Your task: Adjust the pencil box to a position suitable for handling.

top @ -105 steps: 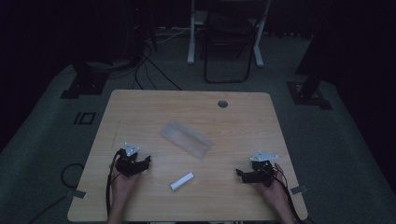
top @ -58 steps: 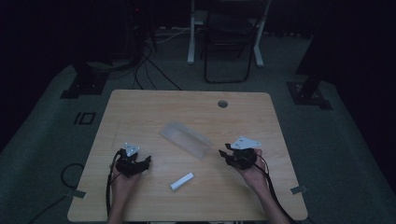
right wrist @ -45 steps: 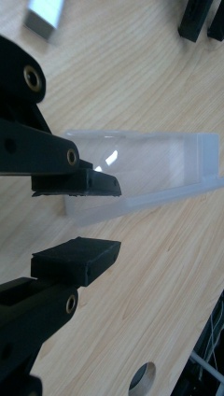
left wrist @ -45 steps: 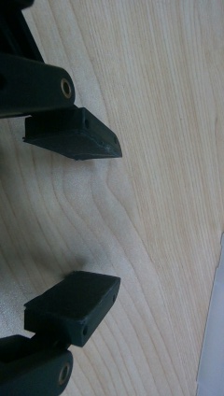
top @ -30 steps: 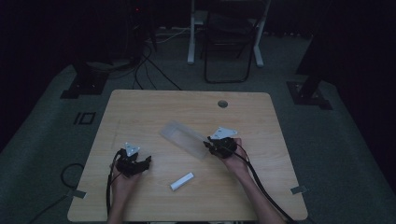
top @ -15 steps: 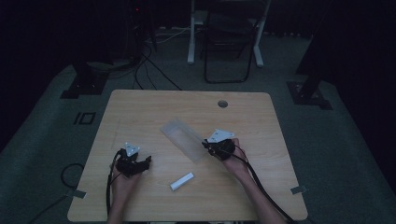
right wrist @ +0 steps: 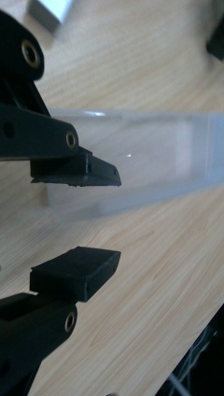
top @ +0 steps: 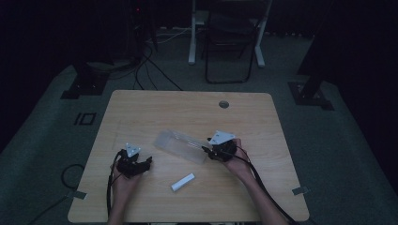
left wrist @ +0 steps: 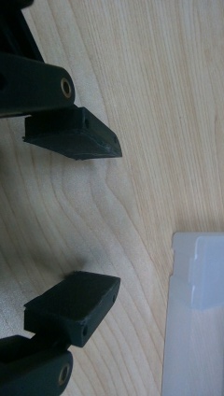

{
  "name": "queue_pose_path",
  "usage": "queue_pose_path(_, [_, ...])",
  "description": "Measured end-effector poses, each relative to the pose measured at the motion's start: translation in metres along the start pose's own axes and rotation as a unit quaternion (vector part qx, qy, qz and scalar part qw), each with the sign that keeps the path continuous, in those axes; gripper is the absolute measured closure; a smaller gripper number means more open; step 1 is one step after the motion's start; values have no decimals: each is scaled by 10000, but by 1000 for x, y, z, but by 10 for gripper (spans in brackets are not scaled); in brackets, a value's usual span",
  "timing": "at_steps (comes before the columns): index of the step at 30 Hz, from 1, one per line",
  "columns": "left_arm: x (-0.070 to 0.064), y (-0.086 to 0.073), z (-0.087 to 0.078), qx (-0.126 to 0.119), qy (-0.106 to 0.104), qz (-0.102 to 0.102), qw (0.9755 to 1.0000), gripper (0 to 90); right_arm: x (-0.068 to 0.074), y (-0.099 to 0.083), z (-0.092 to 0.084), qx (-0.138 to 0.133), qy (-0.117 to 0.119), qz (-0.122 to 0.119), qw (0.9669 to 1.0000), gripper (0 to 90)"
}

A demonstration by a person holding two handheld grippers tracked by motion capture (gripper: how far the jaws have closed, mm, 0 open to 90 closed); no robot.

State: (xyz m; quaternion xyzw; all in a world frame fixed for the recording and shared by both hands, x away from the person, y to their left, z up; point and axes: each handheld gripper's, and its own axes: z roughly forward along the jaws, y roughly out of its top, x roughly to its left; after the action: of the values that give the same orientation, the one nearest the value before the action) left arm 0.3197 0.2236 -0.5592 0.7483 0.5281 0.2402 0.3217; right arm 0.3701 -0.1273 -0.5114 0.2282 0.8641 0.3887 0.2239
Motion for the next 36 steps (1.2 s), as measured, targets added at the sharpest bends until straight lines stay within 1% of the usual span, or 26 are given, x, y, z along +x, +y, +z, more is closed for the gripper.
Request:
queue_pose_path(3, [0, 0, 0, -1, -2, -1, 10000, 329, -6, -2, -1, 52, -160, 135, 9998, 569])
queue_pose_path(4, [0, 0, 0, -1, -2, -1, 10000, 329, -6, -2, -1, 52, -160, 135, 9998, 569])
queue_pose_path(5, [0, 0, 0, 0, -3, 1, 10000, 329, -8, -3, -1, 65, -205, 193, 9996, 571])
queue_pose_path(6, [0, 0, 0, 0, -4, 2, 10000, 329, -9, -3, -1, 103, -347, 254, 9990, 575])
queue_pose_path(7, [0, 0, 0, 1, -4, 2, 10000, 329, -10, -3, -1, 117, -419, 278, 9987, 578])
queue_pose_path(9, [0, 0, 0, 0, -4, 2, 10000, 329, -14, -5, -2, 123, -567, 423, 9974, 581])
queue_pose_path(10, [0, 0, 0, 0, -4, 1, 10000, 329, -15, -5, -2, 128, -580, 518, 9969, 586])
queue_pose_path(12, [0, 0, 0, 0, -5, 1, 10000, 329, -18, -7, -3, 146, -652, 624, 9958, 596])
queue_pose_path(13, [0, 0, 0, 1, -4, 2, 10000, 329, -19, -7, -3, 144, -675, 638, 9956, 605])
queue_pose_path(15, [0, 0, 0, 0, -5, 2, 10000, 329, -24, -9, -5, 92, -819, 911, 9924, 625])
queue_pose_path(16, [0, 0, 0, 0, -5, 2, 10000, 329, -24, -9, -5, 92, -819, 911, 9924, 625])
queue_pose_path(17, [0, 0, 0, 0, -4, 1, 10000, 329, -27, -9, -6, 37, -856, 1053, 9907, 632])
queue_pose_path(18, [0, 0, 0, 0, -4, 1, 10000, 329, -27, -9, -6, 37, -856, 1053, 9907, 632])
queue_pose_path(19, [0, 0, 0, 1, -5, 3, 10000, 329, -28, -9, -8, -13, -723, 1088, 9914, 621])
queue_pose_path(20, [0, 0, 0, 0, -5, 2, 10000, 329, -28, -9, -8, -13, -723, 1088, 9914, 621])
queue_pose_path(21, [0, 0, 0, 1, -4, 2, 10000, 329, -27, -8, -9, -24, -657, 1058, 9922, 609])
queue_pose_path(23, [0, 0, 0, 0, -5, 2, 10000, 329, -23, -6, -11, -83, -559, 905, 9943, 591])
queue_pose_path(24, [0, 0, 0, 1, -4, 3, 10000, 329, -21, -4, -12, -130, -546, 843, 9949, 586])
queue_pose_path(26, [0, 0, 0, 1, -4, 3, 10000, 329, -19, -2, -13, -233, -510, 837, 9949, 581])
queue_pose_path(29, [0, 0, 0, 1, -4, 4, 10000, 329, -23, 0, -12, -319, -488, 990, 9934, 581])
queue_pose_path(31, [0, 0, 0, 1, -5, 2, 10000, 329, -26, -1, -9, -247, -504, 1009, 9933, 585])
queue_pose_path(33, [0, 0, 0, 2, -5, 2, 10000, 329, -29, -2, -5, -152, -568, 1031, 9929, 595])
queue_pose_path(34, [0, 0, 0, 2, -5, 3, 10000, 329, -31, -3, -3, -104, -633, 1090, 9920, 601])
queue_pose_path(35, [0, 0, 0, 2, -5, 3, 10000, 329, -35, -6, -2, -35, -778, 1291, 9886, 605])
queue_pose_path(36, [0, 0, 0, 1, -4, 2, 10000, 329, -35, -6, -2, -35, -778, 1291, 9886, 605])
